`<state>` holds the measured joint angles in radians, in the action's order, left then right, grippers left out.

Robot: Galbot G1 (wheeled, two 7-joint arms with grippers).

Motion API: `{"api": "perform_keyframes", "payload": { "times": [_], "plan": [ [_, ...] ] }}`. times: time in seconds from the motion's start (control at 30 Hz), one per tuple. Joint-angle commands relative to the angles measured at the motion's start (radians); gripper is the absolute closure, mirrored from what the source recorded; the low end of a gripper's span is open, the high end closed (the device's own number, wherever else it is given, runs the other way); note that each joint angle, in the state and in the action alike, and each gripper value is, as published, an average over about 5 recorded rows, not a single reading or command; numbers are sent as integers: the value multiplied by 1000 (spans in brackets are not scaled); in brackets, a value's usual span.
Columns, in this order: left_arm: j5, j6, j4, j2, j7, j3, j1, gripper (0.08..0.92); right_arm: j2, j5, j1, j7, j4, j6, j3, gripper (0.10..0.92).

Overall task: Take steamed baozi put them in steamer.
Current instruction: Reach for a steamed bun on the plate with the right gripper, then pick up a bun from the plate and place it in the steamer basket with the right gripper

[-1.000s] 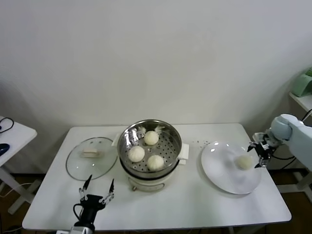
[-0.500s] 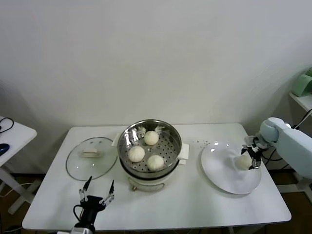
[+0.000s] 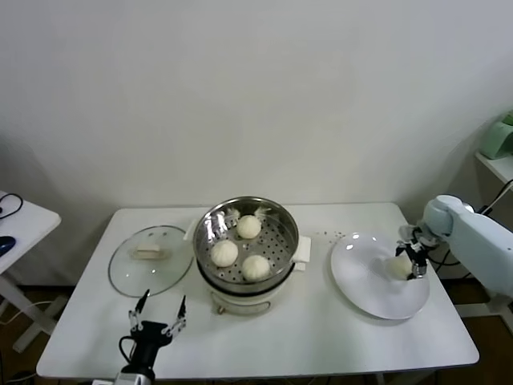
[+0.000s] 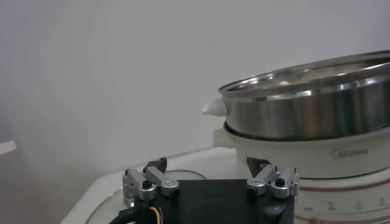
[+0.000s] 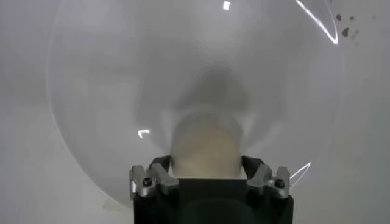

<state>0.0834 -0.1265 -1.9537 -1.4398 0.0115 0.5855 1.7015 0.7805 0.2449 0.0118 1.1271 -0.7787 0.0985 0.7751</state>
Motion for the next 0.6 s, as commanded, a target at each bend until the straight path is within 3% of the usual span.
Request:
{"api": "perform_keyframes", "payload": {
  "times": [0.03, 0.3, 0.6],
  "plan": [
    [-1, 1, 4, 4, 0, -1, -2, 177, 8, 6, 4, 1, 12, 2, -7, 279],
    [3, 5, 1, 3, 0, -7, -8, 177, -2, -70, -11, 1, 10, -22, 8, 314],
    [4, 1, 0, 2, 0, -13, -5, 177, -30, -342, -197, -1, -57, -113, 206, 327]
  ]
}}
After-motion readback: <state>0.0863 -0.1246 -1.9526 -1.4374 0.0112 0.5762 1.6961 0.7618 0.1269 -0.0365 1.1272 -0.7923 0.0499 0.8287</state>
